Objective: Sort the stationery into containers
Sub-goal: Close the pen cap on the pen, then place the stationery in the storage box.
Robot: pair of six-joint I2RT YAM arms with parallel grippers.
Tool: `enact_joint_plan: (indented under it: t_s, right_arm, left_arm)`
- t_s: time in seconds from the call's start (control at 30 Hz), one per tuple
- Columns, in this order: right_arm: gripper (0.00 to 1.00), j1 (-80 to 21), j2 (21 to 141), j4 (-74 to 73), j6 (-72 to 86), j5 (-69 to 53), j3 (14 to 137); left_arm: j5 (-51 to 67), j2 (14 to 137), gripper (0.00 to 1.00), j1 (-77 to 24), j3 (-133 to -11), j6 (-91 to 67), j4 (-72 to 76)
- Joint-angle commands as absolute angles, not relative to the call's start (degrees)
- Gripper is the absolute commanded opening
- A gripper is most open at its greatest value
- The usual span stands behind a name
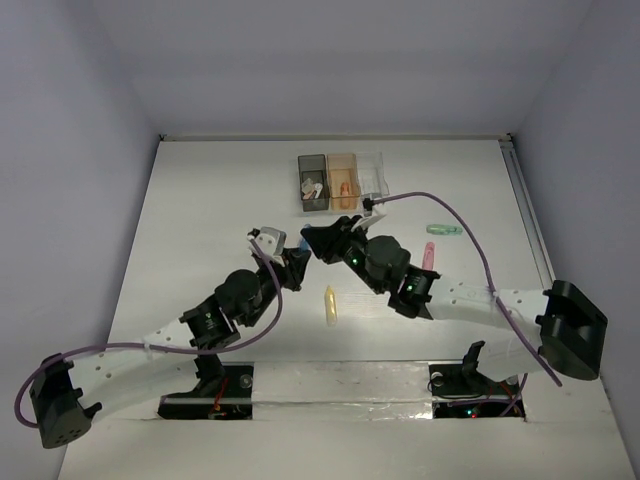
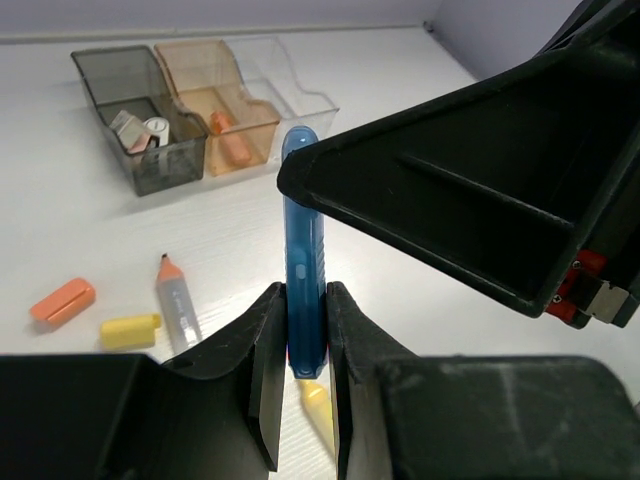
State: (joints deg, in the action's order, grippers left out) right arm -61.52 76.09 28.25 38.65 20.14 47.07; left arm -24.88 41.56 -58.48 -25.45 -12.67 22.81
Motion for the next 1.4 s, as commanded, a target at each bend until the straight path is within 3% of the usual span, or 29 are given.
enact_joint_plan:
  t_s: [0.0, 0.27, 0.5, 0.6, 0.63, 0.8, 0.9, 0.93, 0.97, 1.2, 1.37]
  right_arm:
    - [0.0, -69.78, 81.9, 16.95, 43.32, 6.69, 41.31]
    - [0.0, -71.19, 82.1, 17.76, 45.71, 10.35, 39.9]
    - [0.0, -63.03, 82.0, 18.01, 42.02, 15.64, 46.75]
    - [0.0, -57.41, 84.72, 18.81, 40.52, 13.99, 51.49]
    - [0.0, -56.17, 85.42, 19.07, 39.47, 13.97, 54.2]
    - [0.0, -47.13, 91.39, 17.33, 35.69, 14.06, 64.06]
    - [0.0, -43.17, 93.77, 15.91, 34.37, 13.19, 68.99]
    - [0.0, -42.37, 94.82, 15.3, 33.5, 13.1, 69.95]
    - [0.0, -41.58, 95.36, 14.6, 33.05, 12.92, 70.74]
    - [0.0, -32.62, 101.59, 5.56, 25.5, 4.68, 79.0]
    - [0.0, -29.18, 111.43, -4.29, 17.67, 3.07, 93.76]
  left_arm:
    - [-27.69, 40.78, 0.0, -55.38, -35.06, -10.28, 42.89]
    - [-24.35, 40.43, 0.0, -54.14, -35.42, -12.47, 41.84]
    - [-19.17, 39.03, 0.0, -54.14, -30.33, -20.47, 35.95]
    - [-17.93, 36.14, 0.12, -54.14, -26.55, -23.9, 32.71]
    - [-17.76, 35.17, 0.23, -54.14, -24.72, -24.25, 32.17]
    - [-18.54, 28.67, 0.54, -54.14, -21.01, -24.52, 27.52]
    - [-18.72, 25.5, 0.66, -54.14, -19.78, -24.08, 24.88]
    - [-19.33, 24.71, 0.95, -54.14, -19.34, -23.73, 24.09]
    - [-19.86, 24.0, 0.99, -54.14, -19.25, -23.56, 23.39]
    - [-22.59, 19.52, 0.99, -54.14, -16.27, -22.85, 17.67]
    - [-21.88, 18.98, 0.99, -54.14, -11.78, -23.2, 19.42]
